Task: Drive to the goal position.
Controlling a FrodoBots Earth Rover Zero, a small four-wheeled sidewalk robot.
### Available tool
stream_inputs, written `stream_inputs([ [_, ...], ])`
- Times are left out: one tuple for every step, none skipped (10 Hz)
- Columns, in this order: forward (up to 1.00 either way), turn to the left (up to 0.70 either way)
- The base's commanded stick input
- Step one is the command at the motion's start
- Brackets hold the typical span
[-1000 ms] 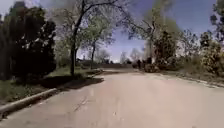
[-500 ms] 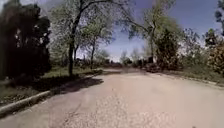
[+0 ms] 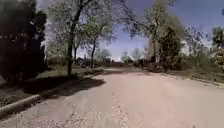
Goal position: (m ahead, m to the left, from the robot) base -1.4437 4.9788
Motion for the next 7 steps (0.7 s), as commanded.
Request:
stream_inputs([
  [0.7,0.0],
  [0.7,0.0],
  [0.7,0.0],
  [0.7,0.0],
  [0.7,0.0],
  [0.7,0.0],
  [0.7,0.0],
])
